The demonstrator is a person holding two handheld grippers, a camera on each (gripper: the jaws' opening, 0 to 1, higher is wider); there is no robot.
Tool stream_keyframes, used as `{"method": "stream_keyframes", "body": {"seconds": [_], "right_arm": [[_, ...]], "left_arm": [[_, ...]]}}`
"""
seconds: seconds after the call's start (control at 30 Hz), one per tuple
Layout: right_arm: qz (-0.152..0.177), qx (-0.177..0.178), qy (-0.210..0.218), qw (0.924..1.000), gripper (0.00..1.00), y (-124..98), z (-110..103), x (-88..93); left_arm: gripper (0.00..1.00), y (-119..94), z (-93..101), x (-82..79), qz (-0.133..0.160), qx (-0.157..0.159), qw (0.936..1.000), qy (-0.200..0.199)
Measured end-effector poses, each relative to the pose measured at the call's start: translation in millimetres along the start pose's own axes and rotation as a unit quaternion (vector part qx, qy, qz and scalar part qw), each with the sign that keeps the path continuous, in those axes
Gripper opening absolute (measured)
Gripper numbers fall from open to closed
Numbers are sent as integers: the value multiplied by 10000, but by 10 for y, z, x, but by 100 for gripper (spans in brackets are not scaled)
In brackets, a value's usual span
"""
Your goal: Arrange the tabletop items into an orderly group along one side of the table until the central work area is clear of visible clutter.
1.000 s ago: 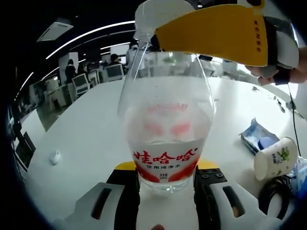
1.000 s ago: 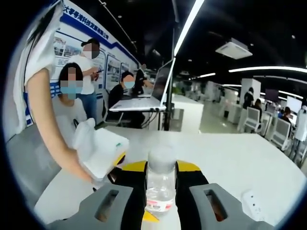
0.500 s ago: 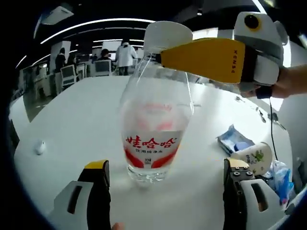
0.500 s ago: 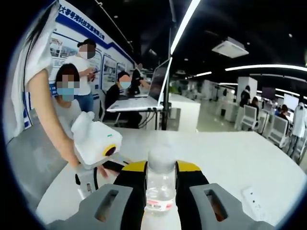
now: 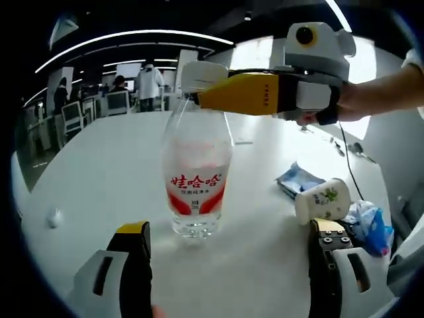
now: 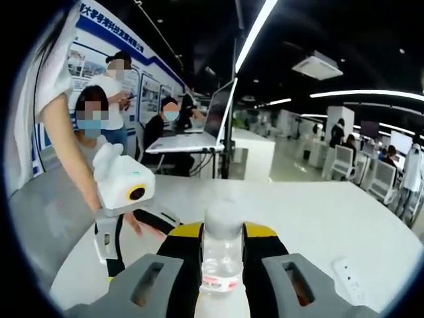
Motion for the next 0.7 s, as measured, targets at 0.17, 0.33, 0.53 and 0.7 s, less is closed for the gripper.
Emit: {"method": "stream_keyframes", "body": {"seconds": [0.17,0.33,0.53,0.7], "right_arm": [[-310,46,71,9995,23,-14,-26,65],[-272,156,189,9993,52,-76,-111,119],[-88,352,351,9987,69,-235,-141,65],[-140,730,464,9962,89,-449,-145,106]], "left_arm": [[97,-64,32,12,-51,63,10000,41],[97,-161,37,5,-102,74,9999,95],[97,-251,11,-14,-125,54,9998,111],[97,-295,48,-39,-131,70,9998,143]]}}
Point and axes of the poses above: the point that each gripper's makers call its tool centre point, and the gripper's own axes: y roughly forward along the fingers, z roughly to its right, x roughly out of its underside, the point moved 4 cm from there along -y, roughly backward along the fingers, and after that the axes turned 2 degrees about z, right-handed, at the moved point
